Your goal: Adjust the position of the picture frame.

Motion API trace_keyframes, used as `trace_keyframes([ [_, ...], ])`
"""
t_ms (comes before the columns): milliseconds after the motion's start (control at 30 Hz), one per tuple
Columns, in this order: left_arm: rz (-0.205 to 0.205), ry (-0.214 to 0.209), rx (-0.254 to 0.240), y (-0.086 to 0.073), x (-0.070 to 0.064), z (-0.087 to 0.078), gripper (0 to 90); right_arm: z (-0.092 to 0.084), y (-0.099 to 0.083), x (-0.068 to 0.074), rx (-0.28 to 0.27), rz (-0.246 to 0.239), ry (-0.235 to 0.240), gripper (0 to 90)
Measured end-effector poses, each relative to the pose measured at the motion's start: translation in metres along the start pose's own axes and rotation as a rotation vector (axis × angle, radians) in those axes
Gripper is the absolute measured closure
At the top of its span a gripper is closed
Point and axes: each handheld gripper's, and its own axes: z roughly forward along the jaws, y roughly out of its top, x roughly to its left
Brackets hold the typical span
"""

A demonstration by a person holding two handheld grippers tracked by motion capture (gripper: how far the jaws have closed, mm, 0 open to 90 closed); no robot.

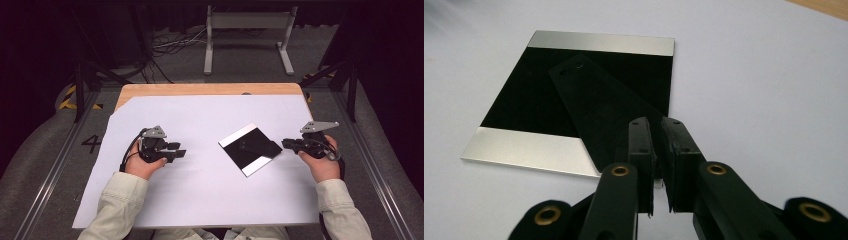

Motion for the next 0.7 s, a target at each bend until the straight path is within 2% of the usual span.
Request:
trace_keyframes([
  [33,-0.004,-0.003,-0.009,0.001,0.002,0.000,56.9,0.000,0.001,0.000,0.005,-0.001,0.001,83.1],
  [133,0.039,0.027,-0.017,0.004,0.002,0.000,57.5,0.003,0.004,0.001,0.006,-0.017,0.002,82.9],
  [167,0.039,0.027,-0.017,0.004,0.002,0.000,57.8,0.003,0.004,0.001,0.006,-0.017,0.002,82.9],
  [233,0.067,0.049,-0.029,0.008,-0.002,0.001,57.8,0.005,0.009,0.001,0.015,-0.025,0.006,83.0],
  [267,0.067,0.049,-0.029,0.008,-0.002,0.001,58.0,0.005,0.009,0.001,0.015,-0.025,0.006,83.0],
  [333,0.098,0.080,-0.035,0.013,-0.008,0.004,59.1,0.008,0.014,0.001,0.024,-0.029,0.008,83.6],
  [500,0.077,0.062,-0.021,0.021,-0.012,0.014,58.0,0.019,0.022,-0.005,0.050,-0.027,0.024,85.5],
  [600,0.063,0.053,-0.016,0.021,-0.009,0.019,54.8,0.028,0.025,-0.009,0.064,-0.026,0.035,86.0],
  [700,0.036,0.040,-0.033,0.022,-0.005,0.024,53.1,0.034,0.026,-0.013,0.072,-0.023,0.039,86.4],
])
